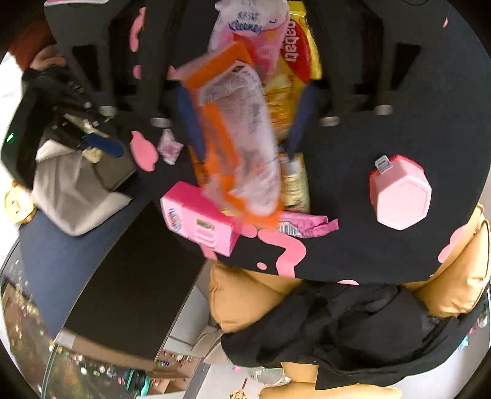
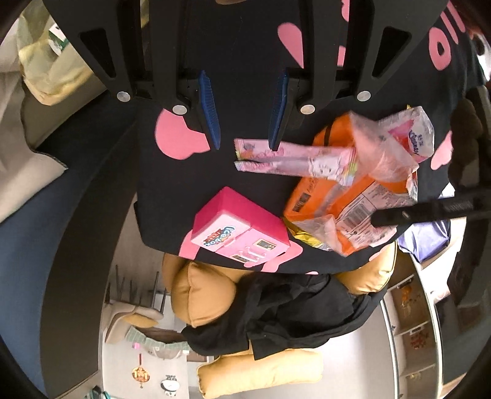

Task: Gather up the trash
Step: 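Grasp the orange snack bag with the left tool while the right tool grasps a pink candy wrapper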

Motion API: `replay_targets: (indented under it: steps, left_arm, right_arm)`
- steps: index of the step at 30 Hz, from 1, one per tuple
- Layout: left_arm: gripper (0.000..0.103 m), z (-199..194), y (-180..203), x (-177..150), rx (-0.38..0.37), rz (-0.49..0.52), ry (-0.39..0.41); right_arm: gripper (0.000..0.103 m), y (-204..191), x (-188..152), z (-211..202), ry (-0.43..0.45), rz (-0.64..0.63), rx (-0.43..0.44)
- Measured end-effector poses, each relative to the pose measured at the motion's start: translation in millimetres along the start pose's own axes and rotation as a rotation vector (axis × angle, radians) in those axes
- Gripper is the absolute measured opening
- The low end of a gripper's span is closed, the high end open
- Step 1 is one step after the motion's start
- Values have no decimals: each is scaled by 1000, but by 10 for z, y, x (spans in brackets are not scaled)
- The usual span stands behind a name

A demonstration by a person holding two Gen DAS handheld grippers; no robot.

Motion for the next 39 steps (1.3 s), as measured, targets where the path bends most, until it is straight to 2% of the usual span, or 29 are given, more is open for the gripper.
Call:
replay_targets:
  steps: [1,2,5,10,14,18,22,28,30,32,33,35,37,39]
  left_arm:
    - [26,15,-18,-10,9,4,-1]
    - [24,16,-40,-29,11,2,-3]
    - [22,-38,-131,-103,-20,-21,-15]
    - [22,-298,-308,-249,-3,-48,3]
    - [22,-530,-457,-335,3,-78,35]
    - [22,-652,-547,-438,-7,-100,44]
    - [21,-693,-553,-583,-44,-113,31]
    - [22,-710,-522,-710,-65,-140,25]
    - [24,-736,-509,-724,-73,-151,30]
    - [32,-763,-500,-727,-71,-154,37]
    - [33,-774,-500,-726,-69,-154,40]
    - [34,-798,-490,-731,-67,-152,45]
    - [36,-812,-483,-741,-67,-152,49]
    - [37,-811,-477,-755,-71,-152,50]
  right_arm:
    - [32,-11,33,30,-3,2,11]
    - [32,-34,71,64,-5,0,20]
    - [32,-129,175,168,-8,-24,30]
    - [32,-437,265,372,-52,-85,83]
    - [32,-606,76,407,-94,-159,59]
    - [32,-525,-272,309,-121,-185,-27]
    - [32,-316,-446,135,-115,-124,-59]
    - [32,-42,-526,114,-117,73,7]
    - [32,-29,-537,176,-130,132,59]
    - [32,-57,-513,197,-117,136,48]
    - [32,-92,-495,218,-116,121,31]
    - [35,-158,-483,242,-113,79,-7]
    - [53,-232,-477,270,-118,37,9]
    - [56,-312,-484,283,-121,-22,-18]
Point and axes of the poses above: each gripper's, at about its wrist camera, not at the fingertips, and z roughly the way its jaws point, y to its right, x to its top, the point moved 6 cm from there along z, roughly the way its jaws point, and after that the axes turned 10 degrees about -y, right-handed, at the moved point
